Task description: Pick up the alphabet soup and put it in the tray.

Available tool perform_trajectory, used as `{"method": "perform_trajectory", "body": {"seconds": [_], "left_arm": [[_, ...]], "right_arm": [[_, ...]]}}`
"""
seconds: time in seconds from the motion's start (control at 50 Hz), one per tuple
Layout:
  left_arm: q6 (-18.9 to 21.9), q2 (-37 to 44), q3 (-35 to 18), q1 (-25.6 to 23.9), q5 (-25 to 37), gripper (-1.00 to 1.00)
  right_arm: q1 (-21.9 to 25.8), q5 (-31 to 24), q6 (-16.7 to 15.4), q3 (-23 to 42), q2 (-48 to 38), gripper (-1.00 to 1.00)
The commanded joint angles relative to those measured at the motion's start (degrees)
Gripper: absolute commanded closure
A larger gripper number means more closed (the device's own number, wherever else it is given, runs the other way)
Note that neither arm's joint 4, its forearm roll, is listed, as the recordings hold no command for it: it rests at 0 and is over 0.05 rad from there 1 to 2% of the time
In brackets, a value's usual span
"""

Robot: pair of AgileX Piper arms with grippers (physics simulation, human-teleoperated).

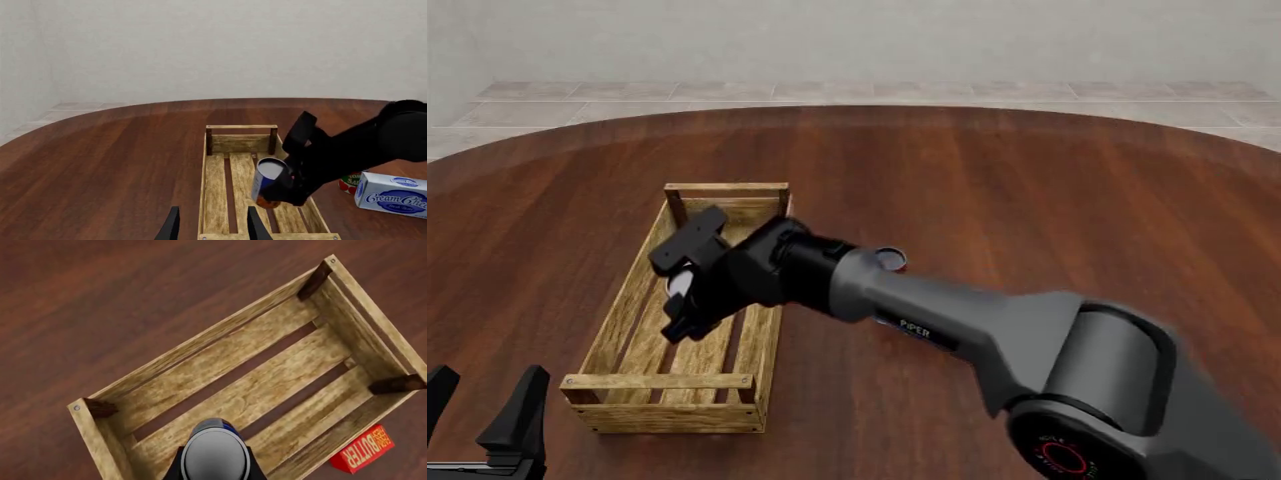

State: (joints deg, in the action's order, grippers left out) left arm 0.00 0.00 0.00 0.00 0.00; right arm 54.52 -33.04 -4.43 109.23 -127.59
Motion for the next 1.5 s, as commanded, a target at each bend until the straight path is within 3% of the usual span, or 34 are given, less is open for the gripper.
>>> {"method": "perform_trajectory", "body": {"seconds": [0.02,0.38,1.2,1.22,1.5], "left_arm": [[0.0,0.0,0.0,0.0,0.0,-1.0],[0.0,0.0,0.0,0.0,0.0,-1.0],[0.0,0.0,0.0,0.0,0.0,-1.0],[0.0,0.0,0.0,0.0,0.0,-1.0],[0.0,0.0,0.0,0.0,0.0,-1.0]], "right_arm": [[0.31,0.97,2.04,0.79,-1.63,1.0],[0.88,3.25,4.83,-0.03,-4.27,1.0],[0.73,3.99,7.1,0.17,-7.43,1.0],[0.69,4.03,7.16,0.17,-7.51,-1.0],[0.67,3.42,6.49,-0.19,-5.23,-1.0]]}}
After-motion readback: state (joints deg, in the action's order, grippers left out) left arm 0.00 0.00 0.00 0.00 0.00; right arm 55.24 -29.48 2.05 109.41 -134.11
